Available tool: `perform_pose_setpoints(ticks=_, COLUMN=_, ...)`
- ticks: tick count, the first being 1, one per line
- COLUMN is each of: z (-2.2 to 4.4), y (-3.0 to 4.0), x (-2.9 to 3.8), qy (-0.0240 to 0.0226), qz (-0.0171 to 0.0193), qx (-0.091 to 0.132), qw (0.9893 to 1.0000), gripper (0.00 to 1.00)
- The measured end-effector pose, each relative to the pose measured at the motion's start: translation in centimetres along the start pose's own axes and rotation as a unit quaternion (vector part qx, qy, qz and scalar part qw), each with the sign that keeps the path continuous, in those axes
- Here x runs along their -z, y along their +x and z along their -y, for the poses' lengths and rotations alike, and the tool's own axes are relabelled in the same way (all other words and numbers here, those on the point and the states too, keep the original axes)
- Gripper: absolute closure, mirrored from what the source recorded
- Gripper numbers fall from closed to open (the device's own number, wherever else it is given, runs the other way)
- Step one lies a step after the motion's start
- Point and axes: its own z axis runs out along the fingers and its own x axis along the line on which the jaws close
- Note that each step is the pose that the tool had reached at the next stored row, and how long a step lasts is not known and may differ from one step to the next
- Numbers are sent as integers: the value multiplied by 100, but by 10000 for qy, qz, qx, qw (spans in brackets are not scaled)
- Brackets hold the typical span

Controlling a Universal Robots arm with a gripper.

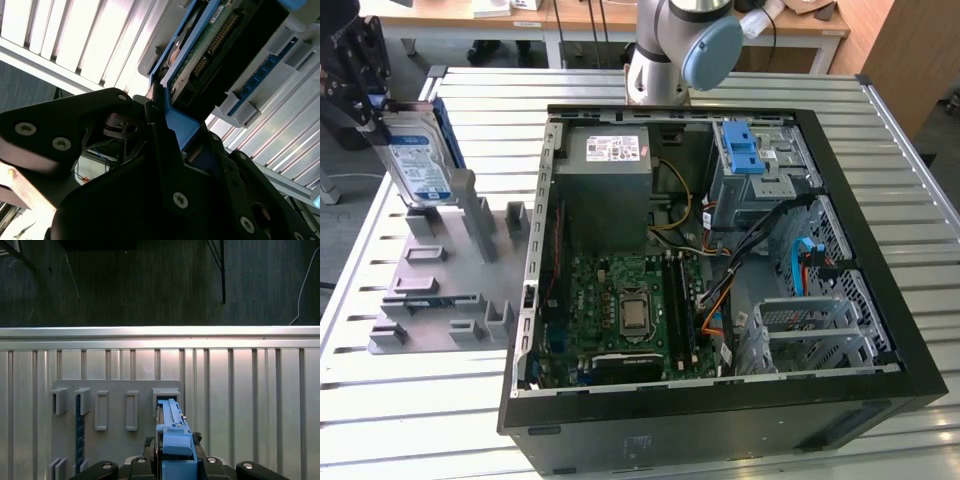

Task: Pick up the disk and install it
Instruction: 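Pick up the disk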

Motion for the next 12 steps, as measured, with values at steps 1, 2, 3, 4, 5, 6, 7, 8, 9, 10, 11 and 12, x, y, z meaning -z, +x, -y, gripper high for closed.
perform_pose_setpoints(ticks=1, z=0, y=0, x=10, qy=1, qz=0, qx=0, qw=10000, gripper=64)
perform_pose_setpoints(ticks=2, z=0, y=0, x=21, qy=1, qz=0, qx=0, qw=10000, gripper=64)
perform_pose_setpoints(ticks=3, z=0, y=-1, x=33, qy=1, qz=0, qx=0, qw=10000, gripper=64)
perform_pose_setpoints(ticks=4, z=0, y=-1, x=44, qy=1, qz=0, qx=0, qw=10000, gripper=64)
perform_pose_setpoints(ticks=5, z=0, y=-1, x=54, qy=1, qz=1, qx=0, qw=10000, gripper=64)
perform_pose_setpoints(ticks=6, z=0, y=-1, x=62, qy=1, qz=0, qx=0, qw=10000, gripper=64)
perform_pose_setpoints(ticks=7, z=0, y=-2, x=70, qy=0, qz=0, qx=0, qw=10000, gripper=64)
perform_pose_setpoints(ticks=8, z=0, y=-2, x=78, qy=1, qz=0, qx=0, qw=10000, gripper=64)
perform_pose_setpoints(ticks=9, z=0, y=-2, x=83, qy=1, qz=0, qx=0, qw=10000, gripper=64)
perform_pose_setpoints(ticks=10, z=0, y=-2, x=83, qy=2, qz=1, qx=0, qw=10000, gripper=64)
perform_pose_setpoints(ticks=11, z=0, y=-2, x=83, qy=2, qz=1, qx=0, qw=10000, gripper=64)
perform_pose_setpoints(ticks=12, z=0, y=-2, x=84, qy=2, qz=1, qx=0, qw=10000, gripper=64)
